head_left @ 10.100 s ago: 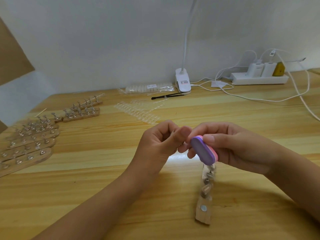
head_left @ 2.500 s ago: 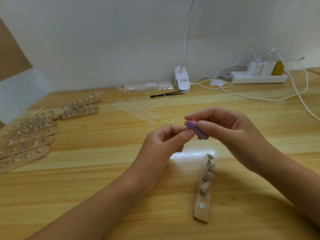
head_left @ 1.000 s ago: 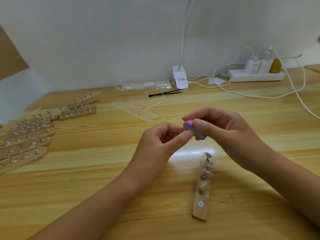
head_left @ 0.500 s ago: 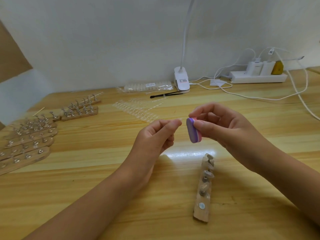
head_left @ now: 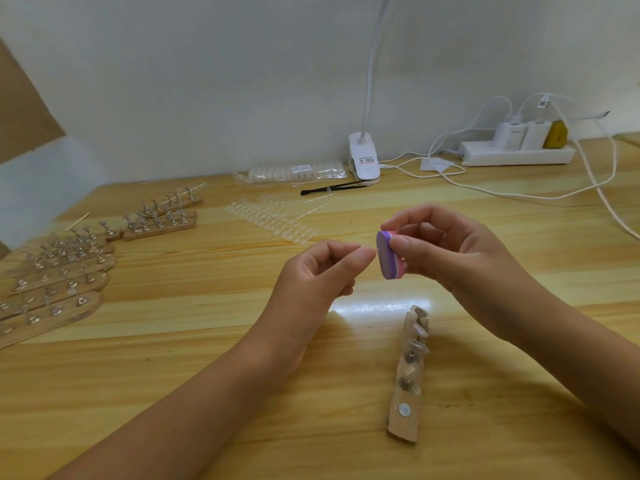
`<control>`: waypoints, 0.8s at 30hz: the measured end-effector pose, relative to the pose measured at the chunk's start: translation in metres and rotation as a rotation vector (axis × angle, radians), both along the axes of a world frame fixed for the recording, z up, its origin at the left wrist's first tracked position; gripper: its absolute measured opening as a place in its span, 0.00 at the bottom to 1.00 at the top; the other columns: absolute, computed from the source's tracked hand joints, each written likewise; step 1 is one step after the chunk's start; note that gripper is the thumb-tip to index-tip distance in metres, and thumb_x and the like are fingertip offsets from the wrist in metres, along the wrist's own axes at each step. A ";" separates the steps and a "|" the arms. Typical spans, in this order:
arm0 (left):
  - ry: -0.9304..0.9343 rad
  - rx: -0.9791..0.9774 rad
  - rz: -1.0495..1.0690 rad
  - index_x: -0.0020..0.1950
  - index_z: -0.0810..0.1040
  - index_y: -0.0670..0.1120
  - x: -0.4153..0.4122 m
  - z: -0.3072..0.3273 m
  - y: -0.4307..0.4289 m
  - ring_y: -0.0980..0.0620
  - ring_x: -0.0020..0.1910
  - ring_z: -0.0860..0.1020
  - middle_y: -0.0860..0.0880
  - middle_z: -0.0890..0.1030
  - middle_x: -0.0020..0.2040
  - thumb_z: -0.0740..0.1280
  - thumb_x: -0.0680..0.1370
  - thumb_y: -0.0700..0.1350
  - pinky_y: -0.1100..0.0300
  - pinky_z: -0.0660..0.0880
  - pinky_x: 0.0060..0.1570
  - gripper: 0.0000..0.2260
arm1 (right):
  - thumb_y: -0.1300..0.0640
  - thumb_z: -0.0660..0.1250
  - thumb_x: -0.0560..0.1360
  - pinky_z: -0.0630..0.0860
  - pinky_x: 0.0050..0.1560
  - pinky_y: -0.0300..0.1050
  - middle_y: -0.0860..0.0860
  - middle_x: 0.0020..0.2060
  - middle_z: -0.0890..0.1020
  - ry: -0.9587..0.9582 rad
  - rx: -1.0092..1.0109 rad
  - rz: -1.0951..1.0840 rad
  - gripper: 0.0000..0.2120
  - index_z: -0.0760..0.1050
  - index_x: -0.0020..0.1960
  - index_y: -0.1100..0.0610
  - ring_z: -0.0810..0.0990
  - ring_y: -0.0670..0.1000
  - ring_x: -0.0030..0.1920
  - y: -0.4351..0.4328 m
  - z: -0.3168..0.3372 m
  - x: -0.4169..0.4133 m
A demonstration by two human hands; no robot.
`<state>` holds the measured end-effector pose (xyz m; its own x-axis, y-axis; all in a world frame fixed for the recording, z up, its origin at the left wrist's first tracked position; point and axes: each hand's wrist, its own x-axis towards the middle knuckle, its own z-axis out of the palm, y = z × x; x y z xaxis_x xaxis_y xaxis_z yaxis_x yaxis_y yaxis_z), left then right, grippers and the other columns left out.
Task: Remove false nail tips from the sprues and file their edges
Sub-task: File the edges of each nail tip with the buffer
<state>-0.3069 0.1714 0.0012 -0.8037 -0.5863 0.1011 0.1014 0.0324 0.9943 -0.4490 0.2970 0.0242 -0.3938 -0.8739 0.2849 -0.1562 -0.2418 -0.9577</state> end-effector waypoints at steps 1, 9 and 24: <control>-0.002 0.001 0.002 0.44 0.85 0.54 0.000 0.000 0.000 0.61 0.37 0.75 0.60 0.78 0.35 0.72 0.72 0.55 0.62 0.75 0.49 0.06 | 0.53 0.71 0.68 0.79 0.45 0.37 0.47 0.40 0.84 -0.009 -0.023 -0.002 0.13 0.79 0.52 0.55 0.83 0.45 0.41 0.000 0.000 0.000; -0.018 0.024 -0.002 0.38 0.84 0.54 0.002 0.001 -0.001 0.60 0.36 0.74 0.52 0.77 0.41 0.73 0.71 0.57 0.61 0.75 0.52 0.08 | 0.53 0.70 0.71 0.78 0.52 0.37 0.50 0.48 0.83 0.209 -0.096 -0.127 0.13 0.78 0.56 0.51 0.82 0.49 0.51 0.000 -0.002 0.002; 0.023 0.291 -0.172 0.51 0.81 0.38 -0.004 0.002 0.000 0.58 0.35 0.71 0.56 0.77 0.35 0.73 0.72 0.53 0.68 0.74 0.40 0.18 | 0.63 0.68 0.76 0.77 0.60 0.52 0.56 0.57 0.77 0.699 -0.298 -0.143 0.09 0.78 0.56 0.58 0.79 0.55 0.58 0.000 -0.006 -0.001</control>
<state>-0.3106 0.1715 0.0035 -0.8928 -0.4494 -0.0313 0.1031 -0.2716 0.9569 -0.4500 0.2971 0.0180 -0.1390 -0.6755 0.7242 -0.7500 -0.4057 -0.5224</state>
